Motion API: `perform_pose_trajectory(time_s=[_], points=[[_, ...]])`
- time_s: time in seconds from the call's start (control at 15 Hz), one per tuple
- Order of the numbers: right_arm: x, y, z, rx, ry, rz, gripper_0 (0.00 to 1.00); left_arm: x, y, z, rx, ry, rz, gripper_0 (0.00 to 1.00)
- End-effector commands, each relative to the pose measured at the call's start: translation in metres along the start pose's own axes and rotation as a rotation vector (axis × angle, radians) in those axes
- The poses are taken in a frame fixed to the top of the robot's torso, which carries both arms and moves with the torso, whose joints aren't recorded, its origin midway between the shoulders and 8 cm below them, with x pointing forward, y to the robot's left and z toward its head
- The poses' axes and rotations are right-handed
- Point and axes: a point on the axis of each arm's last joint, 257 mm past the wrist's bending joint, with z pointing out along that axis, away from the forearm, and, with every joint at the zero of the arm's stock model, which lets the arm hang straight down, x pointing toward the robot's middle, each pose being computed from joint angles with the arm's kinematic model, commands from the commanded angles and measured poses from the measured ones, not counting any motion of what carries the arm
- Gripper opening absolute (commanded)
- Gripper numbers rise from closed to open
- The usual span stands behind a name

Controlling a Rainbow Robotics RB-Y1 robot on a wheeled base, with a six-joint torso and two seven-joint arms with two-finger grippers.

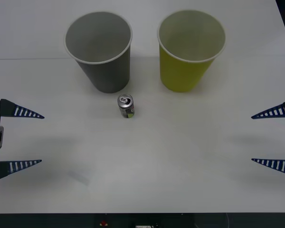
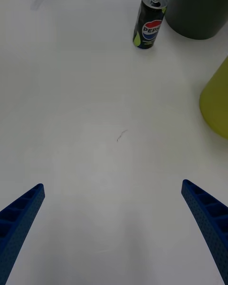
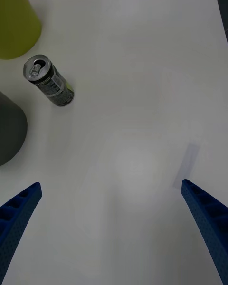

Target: Put the can into the green bin and the plastic bottle into the gray bin

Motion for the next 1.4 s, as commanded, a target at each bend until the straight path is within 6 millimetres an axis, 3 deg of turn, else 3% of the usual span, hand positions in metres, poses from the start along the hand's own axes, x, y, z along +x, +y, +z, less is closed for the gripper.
perform_pose_trajectory(time_s=[0.07,0.2,0.6,1.0,1.4], points=[[0.000,0.000,0.000,0.000,0.000,0.000,1.00,0.000,0.000,0.000,0.000,0.000,0.000,1.00],[0.000,0.000,0.000,0.000,0.000,0.000,1.00,-0.004,0.011,-0.003,-0.042,-0.010,0.009,1.00],[0.000,0.000,0.000,0.000,0.000,0.000,1.00,-0.005,0.010,0.004,-0.085,-0.013,-0.071,1.00],[0.000,0.000,0.000,0.000,0.000,0.000,1.00,-0.016,0.015,0.033,-0.157,-0.083,-0.409,1.00],[0.000,0.000,0.000,0.000,0.000,0.000,1.00,-0.017,0.020,0.062,-0.278,-0.147,-0.557,1.00]])
